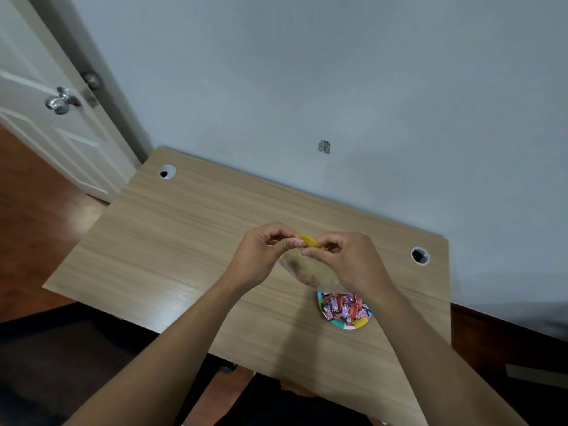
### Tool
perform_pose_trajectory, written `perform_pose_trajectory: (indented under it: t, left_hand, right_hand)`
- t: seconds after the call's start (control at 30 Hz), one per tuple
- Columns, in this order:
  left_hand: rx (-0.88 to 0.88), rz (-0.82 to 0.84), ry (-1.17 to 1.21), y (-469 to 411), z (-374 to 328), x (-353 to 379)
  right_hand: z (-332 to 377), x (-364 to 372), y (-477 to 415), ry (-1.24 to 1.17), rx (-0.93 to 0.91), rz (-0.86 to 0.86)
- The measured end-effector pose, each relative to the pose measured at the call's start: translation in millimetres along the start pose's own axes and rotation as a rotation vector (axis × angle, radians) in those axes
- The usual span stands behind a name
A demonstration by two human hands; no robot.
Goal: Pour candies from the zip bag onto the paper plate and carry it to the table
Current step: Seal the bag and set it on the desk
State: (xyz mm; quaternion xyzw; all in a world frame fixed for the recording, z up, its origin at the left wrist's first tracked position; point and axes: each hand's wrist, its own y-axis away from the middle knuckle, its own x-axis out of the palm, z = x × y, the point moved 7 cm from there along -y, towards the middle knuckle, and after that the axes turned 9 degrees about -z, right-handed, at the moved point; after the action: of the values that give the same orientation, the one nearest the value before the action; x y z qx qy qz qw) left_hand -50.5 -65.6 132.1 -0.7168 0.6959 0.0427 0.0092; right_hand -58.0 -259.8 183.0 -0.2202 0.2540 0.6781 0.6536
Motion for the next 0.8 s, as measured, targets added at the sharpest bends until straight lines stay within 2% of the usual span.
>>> perform_pose_trajectory:
  t: [0.6, 0.8]
  left_hand:
    - [-0.011, -0.008, -0.023, 0.7, 0.4, -7.0]
    - [-0.001, -0.011, -0.053, 2.5, -2.6, -6.1]
  right_hand:
    - [4.7, 7.6, 1.0, 0.016, 0.012, 0.091]
    - [3.8, 8.2, 0.8, 0.01, 0.008, 0.066]
